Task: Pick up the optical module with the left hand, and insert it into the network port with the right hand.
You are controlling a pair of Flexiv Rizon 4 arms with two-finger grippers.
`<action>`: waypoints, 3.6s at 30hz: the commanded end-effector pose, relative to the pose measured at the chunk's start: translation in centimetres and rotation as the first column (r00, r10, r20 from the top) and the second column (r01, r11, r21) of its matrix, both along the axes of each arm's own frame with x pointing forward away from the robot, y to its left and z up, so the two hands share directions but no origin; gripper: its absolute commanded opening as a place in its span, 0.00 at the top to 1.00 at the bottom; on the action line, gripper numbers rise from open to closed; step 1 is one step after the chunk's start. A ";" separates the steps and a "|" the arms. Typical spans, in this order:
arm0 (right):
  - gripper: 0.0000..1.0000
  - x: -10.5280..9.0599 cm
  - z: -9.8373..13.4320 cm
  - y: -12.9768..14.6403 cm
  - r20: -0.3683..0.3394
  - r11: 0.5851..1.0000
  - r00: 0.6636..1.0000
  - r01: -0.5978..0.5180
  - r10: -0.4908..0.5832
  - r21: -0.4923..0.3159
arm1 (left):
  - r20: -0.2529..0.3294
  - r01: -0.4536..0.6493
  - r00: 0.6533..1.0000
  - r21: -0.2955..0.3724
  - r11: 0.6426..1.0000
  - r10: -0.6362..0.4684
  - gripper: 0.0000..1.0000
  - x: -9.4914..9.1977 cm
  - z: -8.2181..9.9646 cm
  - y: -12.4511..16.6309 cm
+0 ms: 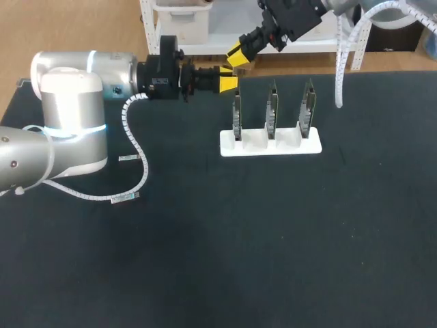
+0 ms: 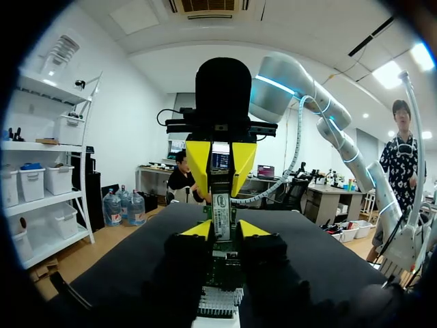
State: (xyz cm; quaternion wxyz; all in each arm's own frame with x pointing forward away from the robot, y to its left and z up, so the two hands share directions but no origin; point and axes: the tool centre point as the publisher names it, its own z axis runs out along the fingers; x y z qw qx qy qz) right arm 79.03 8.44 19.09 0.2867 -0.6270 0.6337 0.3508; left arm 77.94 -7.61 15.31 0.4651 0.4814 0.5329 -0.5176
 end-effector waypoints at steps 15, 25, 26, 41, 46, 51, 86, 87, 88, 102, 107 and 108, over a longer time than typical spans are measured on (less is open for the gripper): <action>1.00 -0.2 0.5 -1.3 0.012 1.000 1.000 0.020 -0.020 0.014 | 0.026 -0.009 1.000 0.056 0.998 0.007 0.00 -0.4 0.6 -0.1; 1.00 -0.5 0.9 -1.8 0.019 1.000 1.000 0.014 -0.014 0.027 | 0.080 0.000 0.997 0.229 0.973 -0.018 0.00 -0.8 1.5 0.4; 1.00 -0.6 0.9 -1.8 0.019 1.000 1.000 0.012 -0.013 0.027 | 0.077 0.003 0.997 0.262 0.965 -0.024 0.00 -0.9 1.5 0.5; 1.00 -0.6 0.8 -1.7 0.024 0.999 1.000 0.015 -0.016 0.038 | 0.068 0.057 0.992 0.540 0.840 -0.111 0.00 -2.2 -0.3 1.8; 1.00 -0.6 0.9 -1.6 0.023 0.999 1.000 0.012 -0.013 0.036 | 0.058 0.062 0.992 0.564 0.823 -0.114 0.00 -2.1 -0.9 1.5; 1.00 -0.7 0.9 -1.5 0.024 0.999 1.000 0.007 -0.008 0.034 | 0.046 0.052 0.994 0.569 0.821 -0.094 0.00 -1.9 -1.4 2.0; 1.00 -1.3 0.8 -1.6 0.001 0.999 0.999 -0.045 0.045 0.027 | 0.003 0.018 1.000 0.591 0.806 -0.025 0.00 -1.9 -2.1 2.4; 1.00 -1.3 0.8 -1.6 -0.002 0.998 0.999 -0.052 0.052 0.026 | 0.003 0.018 1.000 0.591 0.806 -0.025 0.00 -1.9 -2.1 2.4; 1.00 -1.3 0.8 -1.7 -0.004 0.998 0.998 -0.056 0.056 0.027 | 0.003 0.018 1.000 0.591 0.806 -0.025 0.00 -1.9 -2.1 2.4; 1.00 -1.9 0.0 -1.0 -0.008 0.998 0.998 -0.069 0.069 0.006 | 0.003 0.018 1.000 0.591 0.806 -0.025 0.00 -1.9 -2.1 2.4; 1.00 -2.1 -0.2 -0.6 -0.008 0.998 0.998 -0.064 0.064 0.002 | 0.003 0.018 1.000 0.591 0.806 -0.025 0.00 -1.9 -2.1 2.4; 1.00 -2.1 -0.2 -0.6 -0.006 0.998 0.998 -0.061 0.061 0.003 | 0.003 0.018 1.000 0.591 0.806 -0.025 0.00 -1.9 -2.1 2.4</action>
